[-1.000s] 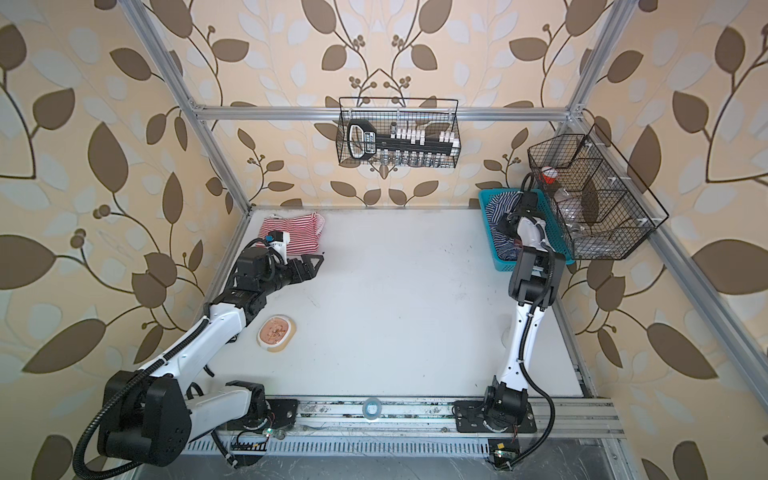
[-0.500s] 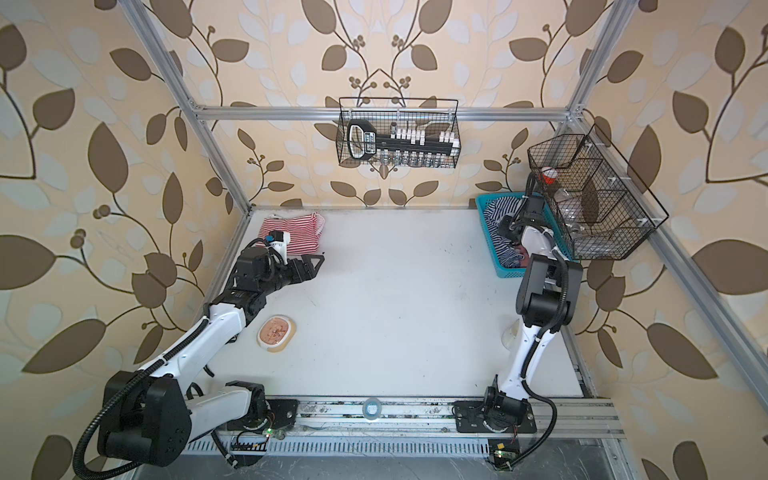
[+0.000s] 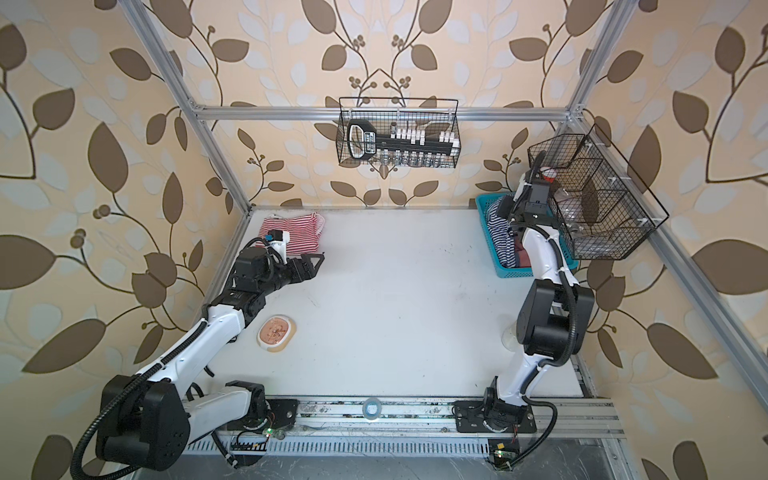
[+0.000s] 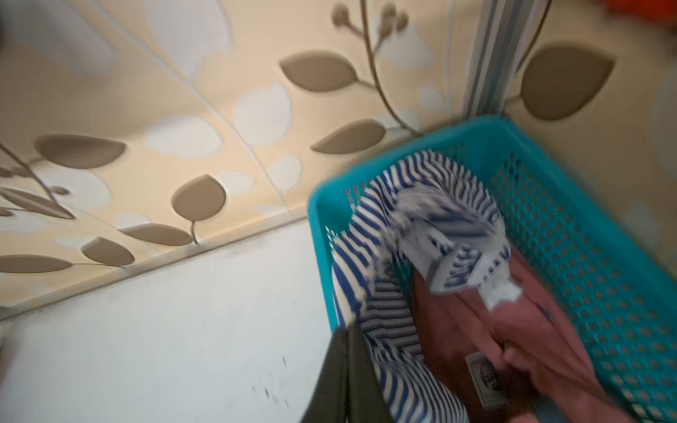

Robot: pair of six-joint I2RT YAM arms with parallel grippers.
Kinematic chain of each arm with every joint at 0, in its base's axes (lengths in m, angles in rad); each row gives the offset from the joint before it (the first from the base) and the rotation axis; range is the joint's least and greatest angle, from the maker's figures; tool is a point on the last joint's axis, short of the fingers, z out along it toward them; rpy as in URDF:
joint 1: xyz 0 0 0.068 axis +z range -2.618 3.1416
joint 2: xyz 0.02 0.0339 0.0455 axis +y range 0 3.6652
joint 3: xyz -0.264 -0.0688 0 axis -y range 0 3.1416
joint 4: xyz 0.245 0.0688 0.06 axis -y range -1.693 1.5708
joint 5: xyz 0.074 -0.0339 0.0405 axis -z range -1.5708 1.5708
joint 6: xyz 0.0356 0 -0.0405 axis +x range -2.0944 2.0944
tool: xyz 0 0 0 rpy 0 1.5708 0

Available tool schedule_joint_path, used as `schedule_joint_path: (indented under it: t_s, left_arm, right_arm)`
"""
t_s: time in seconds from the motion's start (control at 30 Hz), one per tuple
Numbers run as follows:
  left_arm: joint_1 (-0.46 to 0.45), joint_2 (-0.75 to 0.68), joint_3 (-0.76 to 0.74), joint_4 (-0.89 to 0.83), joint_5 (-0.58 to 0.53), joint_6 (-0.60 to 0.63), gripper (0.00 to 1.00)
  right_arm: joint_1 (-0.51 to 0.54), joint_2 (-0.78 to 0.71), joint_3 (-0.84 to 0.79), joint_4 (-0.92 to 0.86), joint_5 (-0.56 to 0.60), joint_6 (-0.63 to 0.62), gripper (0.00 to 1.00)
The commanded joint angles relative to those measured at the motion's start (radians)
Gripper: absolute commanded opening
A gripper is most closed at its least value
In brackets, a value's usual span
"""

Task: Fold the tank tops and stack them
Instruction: 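Lift the blue striped tank top out and drop it on the table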

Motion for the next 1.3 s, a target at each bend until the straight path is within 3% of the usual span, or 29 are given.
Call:
schedule_joint_path:
  t_s: [0.0, 0.17, 0.5, 0.93, 1.0, 1.27]
  left_arm:
    - [-0.013, -0.039, -0.005, 0.045, 0.011, -0.01, 0.93]
    - [-0.019, -0.063, -0.009, 0.046, 0.009, -0.015, 0.94]
    - [-0.032, -0.098, -0.013, 0.045, 0.0, -0.019, 0.94]
    - [-0.035, -0.145, -0.013, 0.054, 0.0, -0.031, 0.94]
    - [-0.036, -0.162, -0.015, 0.05, 0.0, -0.034, 0.94]
    - [-0.041, -0.228, -0.011, 0.012, -0.012, -0.035, 0.94]
  right_arm:
    - [0.007, -0.126, -0.006, 0.095, 0.032, 0.008, 0.0]
    - [0.035, -0.23, -0.005, 0.115, 0.04, 0.004, 0.0]
    - [0.077, -0.386, 0.018, 0.158, -0.062, 0.037, 0.0]
    - [0.302, -0.49, 0.157, 0.161, -0.111, 0.037, 0.0]
    - [0.344, -0.493, 0.158, 0.159, -0.113, 0.085, 0.0]
    - [0.514, -0.498, -0.022, 0.224, -0.152, 0.251, 0.0]
